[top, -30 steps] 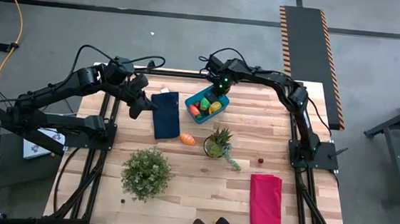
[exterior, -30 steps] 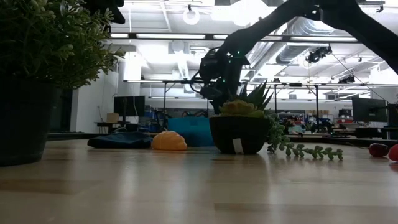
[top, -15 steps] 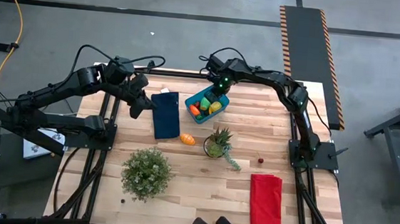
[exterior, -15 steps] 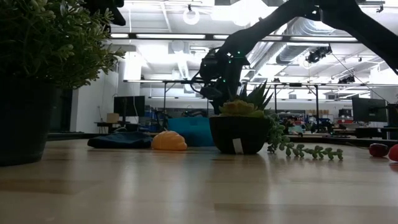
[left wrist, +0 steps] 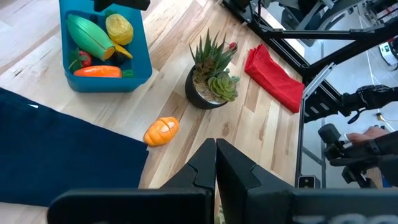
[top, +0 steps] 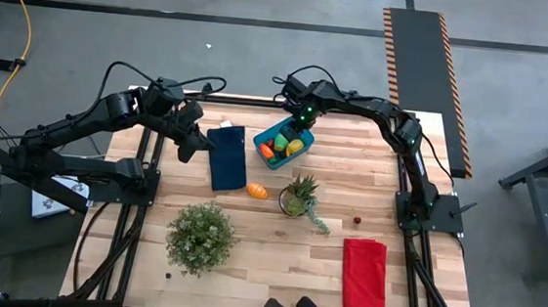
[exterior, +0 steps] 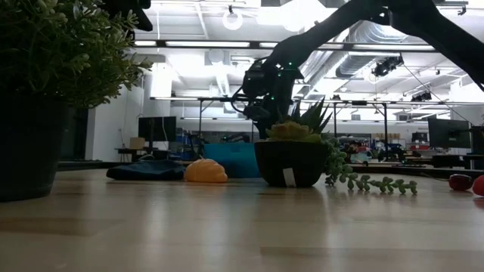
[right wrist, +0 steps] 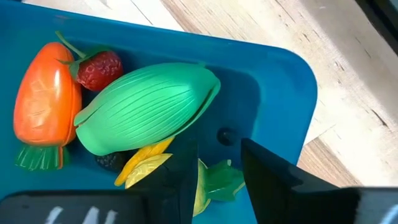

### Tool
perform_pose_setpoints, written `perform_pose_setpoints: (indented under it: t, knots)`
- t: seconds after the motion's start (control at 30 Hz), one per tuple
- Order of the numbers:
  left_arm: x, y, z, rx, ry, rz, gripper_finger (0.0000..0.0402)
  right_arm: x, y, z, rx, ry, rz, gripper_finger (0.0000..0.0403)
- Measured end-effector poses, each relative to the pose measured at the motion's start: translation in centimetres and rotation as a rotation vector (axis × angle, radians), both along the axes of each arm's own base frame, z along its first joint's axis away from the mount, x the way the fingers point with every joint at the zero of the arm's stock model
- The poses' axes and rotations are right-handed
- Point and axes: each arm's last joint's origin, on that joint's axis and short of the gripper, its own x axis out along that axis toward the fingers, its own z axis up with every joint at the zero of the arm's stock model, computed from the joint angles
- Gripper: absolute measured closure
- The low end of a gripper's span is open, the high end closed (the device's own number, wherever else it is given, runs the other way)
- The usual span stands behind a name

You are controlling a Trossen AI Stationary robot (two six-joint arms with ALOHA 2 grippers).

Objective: Pick and placing Produce into tupperware
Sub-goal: Put the orange croissant into the blue bin

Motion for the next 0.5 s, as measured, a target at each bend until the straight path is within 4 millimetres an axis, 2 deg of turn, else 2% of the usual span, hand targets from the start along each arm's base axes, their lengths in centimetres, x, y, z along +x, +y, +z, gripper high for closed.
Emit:
perform_pose_setpoints:
  t: [0.3, 0.5]
  knots:
    - [0.0, 0.0, 0.0, 0.0, 0.0, 0.0, 0.0401, -0.2, 0.1, 0.6, 0.005, 0.01, 0.0, 0.0289]
    - [0.0, 0.0, 0.0, 0.0, 0.0, 0.0, 0.0401, 0.2, 0.0, 3.4, -0.014, -0.015, 0.002, 0.0289]
